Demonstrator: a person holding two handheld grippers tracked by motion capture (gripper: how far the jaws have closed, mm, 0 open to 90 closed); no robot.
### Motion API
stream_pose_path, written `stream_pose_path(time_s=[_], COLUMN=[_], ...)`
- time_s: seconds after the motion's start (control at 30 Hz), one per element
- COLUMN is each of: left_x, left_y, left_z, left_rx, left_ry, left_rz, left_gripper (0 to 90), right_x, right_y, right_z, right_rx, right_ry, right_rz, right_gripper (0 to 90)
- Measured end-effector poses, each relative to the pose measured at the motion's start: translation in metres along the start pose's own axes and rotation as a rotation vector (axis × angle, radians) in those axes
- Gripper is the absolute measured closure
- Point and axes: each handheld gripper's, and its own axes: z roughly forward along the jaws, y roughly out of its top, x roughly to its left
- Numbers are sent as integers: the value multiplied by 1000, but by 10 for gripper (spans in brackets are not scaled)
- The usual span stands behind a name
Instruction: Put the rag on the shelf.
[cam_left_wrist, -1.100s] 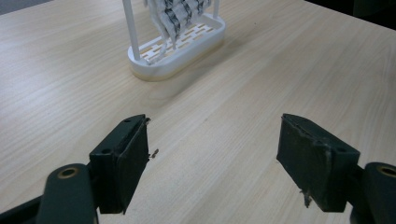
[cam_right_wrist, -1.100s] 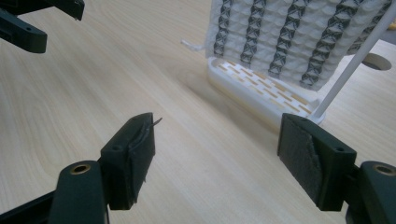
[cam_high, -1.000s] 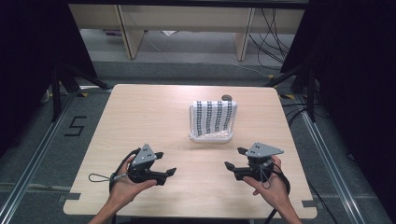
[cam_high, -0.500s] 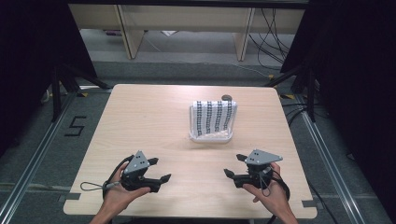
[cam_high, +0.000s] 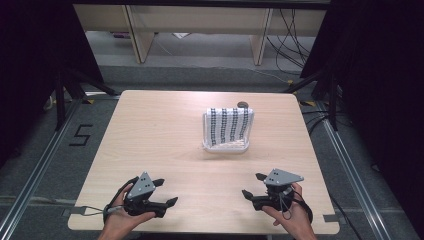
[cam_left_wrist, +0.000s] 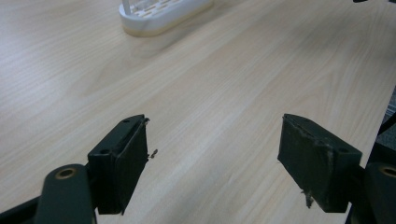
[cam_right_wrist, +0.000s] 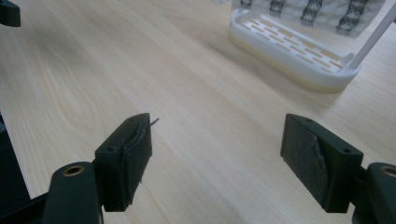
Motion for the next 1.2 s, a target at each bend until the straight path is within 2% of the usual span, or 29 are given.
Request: stream_pose_path(time_s=[0.1, 0.23, 0.27, 0.3, 0.33, 0.37, 0.4, 0.43, 0.47, 0.5, 0.57, 0.6, 0.67, 0.7, 0.73, 0.77, 0.8, 0.9, 0.93, 1.07, 1.13, 1.17, 1.2], left_x=[0, -4, -3, -5, -4, -6, -6, -9, -8, -10, -13, -14, -15, -15, -15, -18, -17, -19, -20, -20, -20, -19, -18], left_y=[-5, -10, -11, -12, -12, -14, -13, -15, -14, -15, -16, -16, -17, -17, -16, -17, -17, -18, -20, -20, -20, -20, -20], left_z=[0, 2, 0, 3, 1, 3, 3, 6, 4, 6, 7, 8, 6, 6, 4, 6, 5, 3, 4, 5, 5, 5, 4], left_rx=[11, 21, 49, 21, 52, 32, 57, 27, 64, 50, 51, 42, 60, 57, 79, 42, 50, 72, 59, 58, 69, 80, 95], left_ry=[2, 3, 4, 1, 14, 3, 7, 2, 7, 6, -1, -3, 0, -13, -5, -14, -16, -16, -16, -21, -8, -4, -15], left_rz=[11, 1, 31, 9, 41, 29, 45, 15, 51, 45, 41, 41, 60, 64, 81, 42, 66, 70, 55, 54, 64, 66, 84], left_gripper=[232, 232, 232, 232, 232, 232, 231, 231, 231, 231, 231, 230, 230, 230, 230, 230, 230, 229, 229, 229, 227, 227, 226], right_x=[1, 2, 5, 5, 4, 4, 5, 5, 6, 6, 7, 7, 8, 8, 9, 10, 10, 12, 13, 15, 13, 12, 13], right_y=[-3, -10, -12, -12, -13, -15, -17, -18, -21, -21, -23, -24, -26, -27, -28, -29, -31, -34, -34, -35, -35, -35, -35], right_z=[2, 5, 4, 4, 4, 5, 4, 4, 4, 4, 4, 3, 2, 2, 2, 2, 2, 3, 3, 4, 5, 5, 4], right_rx=[8, 31, 47, 47, 48, 45, 54, 60, 68, 68, 73, 78, 75, 77, 89, 91, 94, 103, 116, 122, 123, 118, 120], right_ry=[-5, 2, 13, 13, 17, 14, 3, 2, -6, -6, 13, 1, -2, -3, 6, 2, 1, 4, 10, 7, 22, 20, 1], right_rz=[-2, -5, 15, 15, 15, 1, 8, 8, 0, 0, 11, 20, 12, 8, 18, 24, 18, 16, 21, 14, 4, -4, 13], right_gripper=[251, 240, 235, 235, 234, 233, 233, 233, 233, 233, 233, 233, 232, 233, 232, 231, 230, 229, 229, 229, 229, 229, 228])
